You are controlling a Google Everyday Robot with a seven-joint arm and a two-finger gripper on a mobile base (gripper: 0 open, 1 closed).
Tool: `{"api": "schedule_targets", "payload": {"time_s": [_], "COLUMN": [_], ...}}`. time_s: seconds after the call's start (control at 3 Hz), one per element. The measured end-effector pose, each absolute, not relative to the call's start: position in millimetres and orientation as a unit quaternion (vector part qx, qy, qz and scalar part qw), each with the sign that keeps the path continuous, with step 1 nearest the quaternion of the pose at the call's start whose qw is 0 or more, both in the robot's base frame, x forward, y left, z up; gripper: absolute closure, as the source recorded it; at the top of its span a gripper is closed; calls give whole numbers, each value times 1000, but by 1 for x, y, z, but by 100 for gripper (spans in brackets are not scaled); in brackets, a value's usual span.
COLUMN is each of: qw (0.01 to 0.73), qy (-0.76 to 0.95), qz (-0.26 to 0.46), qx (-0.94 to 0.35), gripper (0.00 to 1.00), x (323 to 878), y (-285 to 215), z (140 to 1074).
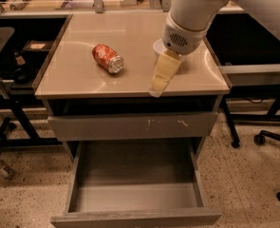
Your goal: Place coke can into middle drawer
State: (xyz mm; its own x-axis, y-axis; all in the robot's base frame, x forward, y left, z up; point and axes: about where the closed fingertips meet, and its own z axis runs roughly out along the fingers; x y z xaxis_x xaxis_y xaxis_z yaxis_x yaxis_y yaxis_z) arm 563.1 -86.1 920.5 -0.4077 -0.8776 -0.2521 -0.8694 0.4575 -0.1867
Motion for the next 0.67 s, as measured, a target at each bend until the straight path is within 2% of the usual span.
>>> {"api": "schedule_targets", "payload": {"time_s": [0.67], "qw": [175], "qy": [837], "qz": [5], "qx": [-518], "gripper": [0], "x": [575], "y": [-61], "z": [923]}}
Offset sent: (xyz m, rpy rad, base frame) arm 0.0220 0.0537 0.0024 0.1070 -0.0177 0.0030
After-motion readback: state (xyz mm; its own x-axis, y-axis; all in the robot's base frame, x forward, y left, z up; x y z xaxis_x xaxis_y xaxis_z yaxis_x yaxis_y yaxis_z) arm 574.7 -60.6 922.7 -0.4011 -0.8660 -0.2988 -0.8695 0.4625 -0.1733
